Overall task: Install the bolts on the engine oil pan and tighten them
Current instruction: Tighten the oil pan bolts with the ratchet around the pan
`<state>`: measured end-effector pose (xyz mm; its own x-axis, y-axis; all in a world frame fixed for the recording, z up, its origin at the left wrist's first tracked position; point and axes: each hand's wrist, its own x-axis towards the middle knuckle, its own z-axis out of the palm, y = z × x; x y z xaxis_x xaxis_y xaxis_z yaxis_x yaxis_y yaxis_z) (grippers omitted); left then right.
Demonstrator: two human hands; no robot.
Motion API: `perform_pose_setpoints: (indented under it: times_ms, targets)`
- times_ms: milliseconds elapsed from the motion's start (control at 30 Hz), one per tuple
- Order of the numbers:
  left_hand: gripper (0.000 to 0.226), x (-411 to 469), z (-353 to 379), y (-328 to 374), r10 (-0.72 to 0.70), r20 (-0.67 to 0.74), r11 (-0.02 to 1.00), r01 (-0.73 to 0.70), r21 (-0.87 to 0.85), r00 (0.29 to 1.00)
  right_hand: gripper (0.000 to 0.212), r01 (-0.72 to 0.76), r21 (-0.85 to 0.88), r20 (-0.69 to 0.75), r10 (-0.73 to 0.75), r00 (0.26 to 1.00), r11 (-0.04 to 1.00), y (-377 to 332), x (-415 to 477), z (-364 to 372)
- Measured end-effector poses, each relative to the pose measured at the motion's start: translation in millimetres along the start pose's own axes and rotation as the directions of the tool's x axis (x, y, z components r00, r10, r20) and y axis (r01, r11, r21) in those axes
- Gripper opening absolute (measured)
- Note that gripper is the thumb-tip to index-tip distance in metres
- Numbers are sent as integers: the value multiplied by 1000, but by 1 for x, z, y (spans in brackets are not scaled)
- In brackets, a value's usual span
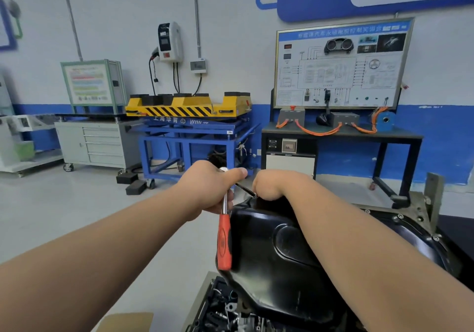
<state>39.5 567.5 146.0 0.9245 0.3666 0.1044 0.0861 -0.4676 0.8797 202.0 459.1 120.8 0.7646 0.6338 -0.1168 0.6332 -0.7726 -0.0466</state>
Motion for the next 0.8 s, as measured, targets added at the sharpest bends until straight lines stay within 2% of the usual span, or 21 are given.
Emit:
perform_pose_setpoints:
  times_ms: [67,100,133,200,233,333,400,433,467,533,633,667,700,733,767,800]
  targets:
    - [41,-3,3,-4,12,-22,998,-13,-57,1000,23,6,-4,-14,-6,1000,1000,1,1,5]
    - [42,-5,5,-5,46,-36,999,-46,18,998,23,5,-9,-18,-5,1000,1000,1,1,7]
    - [45,-6,6,-7,111,-47,981,-102,166,993,23,3,-16,-23,-4,1000,1000,1,0,8]
    - [47,-7,8,-11,256,-50,856,-203,476,965,27,-11,-16,-38,11,999,1000,0,-1,9]
    - [47,-7,8,-14,287,-48,815,-218,538,957,28,-20,-14,-44,19,999,1000,0,-2,9]
    - [46,-9,4,-15,164,-40,880,-128,458,986,29,-20,-21,-53,19,998,1000,-1,-2,11]
    - [43,-11,1,-11,145,-5,850,-122,512,989,27,-17,-17,-56,16,998,1000,-1,-3,12]
    - [40,-8,1,-11,216,30,757,-186,626,976,26,-18,-14,-54,17,998,1000,-2,-3,13]
    - [37,-6,1,-10,300,97,608,-269,747,949,26,-18,-18,-55,17,998,1000,-2,-3,13]
    - [30,-1,-3,-6,408,249,309,-390,868,878,25,-20,-16,-66,19,998,1000,-1,-3,13]
    - [18,9,-17,7,478,413,-75,-432,899,775,28,-28,-19,-77,26,997,999,-2,-4,13]
    - [16,12,-21,9,474,457,-171,-430,886,753,28,-33,-13,-80,32,996,999,-2,-4,14]
    - [17,15,-23,10,462,482,-212,-435,875,745,29,-37,-4,-82,37,996,999,-2,-3,14]
    - [21,16,-21,9,445,476,-165,-453,876,759,30,-37,1,-85,37,996,999,-3,-3,15]
    - [26,15,-18,7,425,428,-15,-467,884,798,30,-34,2,-86,34,996,999,-3,-2,15]
    - [33,12,-12,6,382,340,203,-437,876,859,29,-32,4,-88,32,996,999,-3,-2,15]
